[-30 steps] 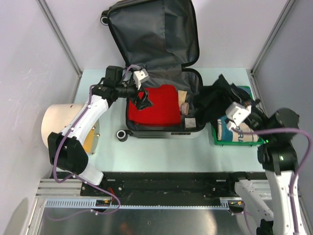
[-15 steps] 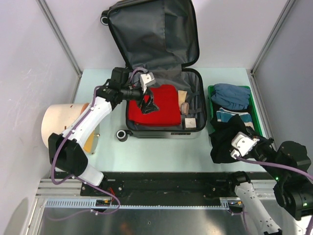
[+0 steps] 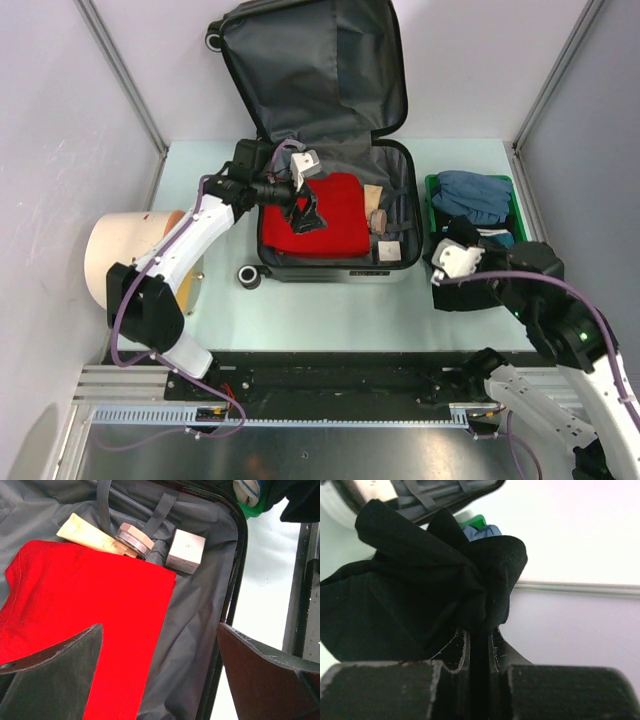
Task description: Open, take out, and arrange the luggage
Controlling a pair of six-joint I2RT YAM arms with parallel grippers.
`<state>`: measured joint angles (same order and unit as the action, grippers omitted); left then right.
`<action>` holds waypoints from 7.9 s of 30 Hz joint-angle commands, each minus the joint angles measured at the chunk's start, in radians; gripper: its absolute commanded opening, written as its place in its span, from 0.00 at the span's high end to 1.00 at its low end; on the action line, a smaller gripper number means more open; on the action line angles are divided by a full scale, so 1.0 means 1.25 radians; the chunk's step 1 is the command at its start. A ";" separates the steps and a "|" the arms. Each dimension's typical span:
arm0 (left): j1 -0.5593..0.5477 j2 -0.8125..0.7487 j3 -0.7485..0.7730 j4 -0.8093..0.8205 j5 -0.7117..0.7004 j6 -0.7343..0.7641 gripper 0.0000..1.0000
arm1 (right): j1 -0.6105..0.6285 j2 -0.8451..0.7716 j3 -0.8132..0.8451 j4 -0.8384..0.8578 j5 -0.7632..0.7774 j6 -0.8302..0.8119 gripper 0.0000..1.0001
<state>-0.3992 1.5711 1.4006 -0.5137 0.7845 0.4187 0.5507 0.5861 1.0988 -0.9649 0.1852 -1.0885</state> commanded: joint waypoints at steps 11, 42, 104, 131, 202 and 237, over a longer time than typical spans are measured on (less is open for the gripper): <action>-0.002 0.016 0.048 0.003 0.003 0.017 0.00 | -0.665 0.217 0.142 0.115 -0.576 -0.074 1.00; 0.003 0.089 0.044 -0.016 -0.206 0.060 0.00 | -0.720 0.778 0.169 0.650 -0.703 0.088 0.51; -0.210 0.556 0.512 -0.084 -0.720 -0.645 0.17 | -0.504 0.676 0.222 0.432 -0.390 0.800 0.00; -0.153 0.451 0.460 -0.082 -0.565 -0.648 1.00 | -0.326 0.748 0.212 0.498 -0.472 0.932 0.00; 0.125 0.061 0.243 -0.005 -0.374 -0.488 0.00 | -0.056 0.876 0.797 0.059 -0.545 0.138 1.00; 0.048 0.043 0.167 0.094 -0.232 -0.525 0.00 | -0.022 0.125 0.394 -0.373 0.087 -0.180 1.00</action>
<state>-0.3393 1.6661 1.6154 -0.4305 0.4759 -0.2356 0.4965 0.7567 1.6466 -1.4914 0.1360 -1.2808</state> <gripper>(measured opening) 0.996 0.153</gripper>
